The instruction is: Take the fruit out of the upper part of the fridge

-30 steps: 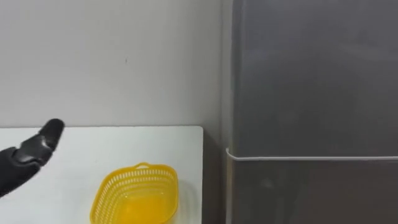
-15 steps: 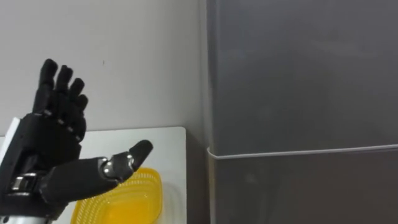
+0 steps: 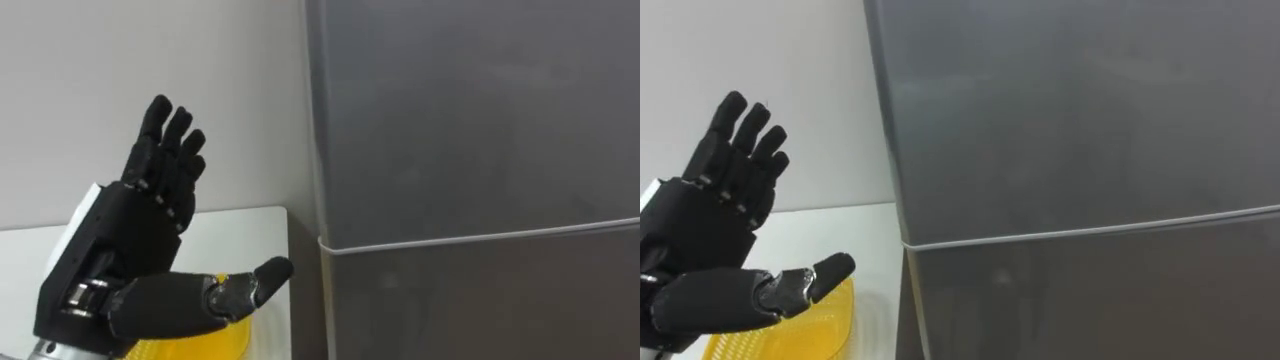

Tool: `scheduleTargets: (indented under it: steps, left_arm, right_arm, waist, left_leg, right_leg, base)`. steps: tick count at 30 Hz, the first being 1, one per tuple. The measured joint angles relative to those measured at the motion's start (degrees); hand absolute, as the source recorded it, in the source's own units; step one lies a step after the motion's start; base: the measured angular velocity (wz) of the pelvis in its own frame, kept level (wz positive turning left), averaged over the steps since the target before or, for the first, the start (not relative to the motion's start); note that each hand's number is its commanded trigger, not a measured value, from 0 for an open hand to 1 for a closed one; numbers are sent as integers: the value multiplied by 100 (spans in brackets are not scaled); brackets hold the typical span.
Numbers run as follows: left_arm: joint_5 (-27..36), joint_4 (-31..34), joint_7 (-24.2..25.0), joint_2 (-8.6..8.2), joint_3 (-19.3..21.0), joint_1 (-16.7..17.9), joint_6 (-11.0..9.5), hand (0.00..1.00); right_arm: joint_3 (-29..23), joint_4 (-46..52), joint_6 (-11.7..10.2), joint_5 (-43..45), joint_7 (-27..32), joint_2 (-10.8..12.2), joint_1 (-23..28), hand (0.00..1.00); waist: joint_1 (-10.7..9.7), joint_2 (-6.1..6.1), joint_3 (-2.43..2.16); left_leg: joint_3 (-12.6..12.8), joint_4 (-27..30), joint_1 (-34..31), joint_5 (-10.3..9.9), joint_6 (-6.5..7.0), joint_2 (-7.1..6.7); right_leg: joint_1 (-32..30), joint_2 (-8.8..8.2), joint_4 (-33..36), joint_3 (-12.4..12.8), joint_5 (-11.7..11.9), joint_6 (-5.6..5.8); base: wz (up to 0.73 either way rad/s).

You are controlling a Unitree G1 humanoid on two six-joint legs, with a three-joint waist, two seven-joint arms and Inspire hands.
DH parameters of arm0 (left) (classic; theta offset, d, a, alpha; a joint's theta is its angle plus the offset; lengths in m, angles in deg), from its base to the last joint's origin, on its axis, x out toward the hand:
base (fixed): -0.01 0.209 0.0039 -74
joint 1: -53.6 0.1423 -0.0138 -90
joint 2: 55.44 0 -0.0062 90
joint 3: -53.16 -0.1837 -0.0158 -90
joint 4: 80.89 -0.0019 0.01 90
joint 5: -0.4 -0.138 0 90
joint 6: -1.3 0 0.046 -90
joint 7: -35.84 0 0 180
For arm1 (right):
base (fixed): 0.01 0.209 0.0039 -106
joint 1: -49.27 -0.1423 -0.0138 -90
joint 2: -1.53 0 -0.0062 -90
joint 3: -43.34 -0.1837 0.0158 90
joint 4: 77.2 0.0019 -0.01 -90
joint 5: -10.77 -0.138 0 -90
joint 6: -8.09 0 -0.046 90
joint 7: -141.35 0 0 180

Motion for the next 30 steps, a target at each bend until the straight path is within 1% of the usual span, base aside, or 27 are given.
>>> scheduleTargets:
  steps: [8,17,25,30]
  left_arm:
    - [-2,0,200,0,-21,0,82,0]
    - [-5,-39,322,0,-121,0,107,0]
    - [-7,-42,417,0,-124,0,113,0]
    - [-13,-41,362,-1,-372,-15,116,0]
  right_arm:
    - [-4,0,0,33,18,-12,-60,0]
    - [-4,-22,-25,45,58,-19,-57,0]
    - [-5,-23,-23,43,60,-18,-65,0]
    - [0,-14,-17,37,164,-18,-98,0]
  waist:
    - [-26,-6,4]
    - [-72,-16,11]
    - [-160,-32,21]
    - [-188,-35,22]
  left_leg:
    - [0,-1,-1,0,0,0]
    - [2,-2,10,0,0,1]
    - [16,-3,-1,0,0,3]
    - [40,3,-38,0,0,3]
  right_leg:
    - [10,0,-5,-2,0,0]
    - [3,0,-4,8,0,0]
    - [-36,2,-2,15,0,0]
    - [-112,-4,28,16,0,0]
  base:
    - [0]
    - [0]
    - [0]
    - [-1]
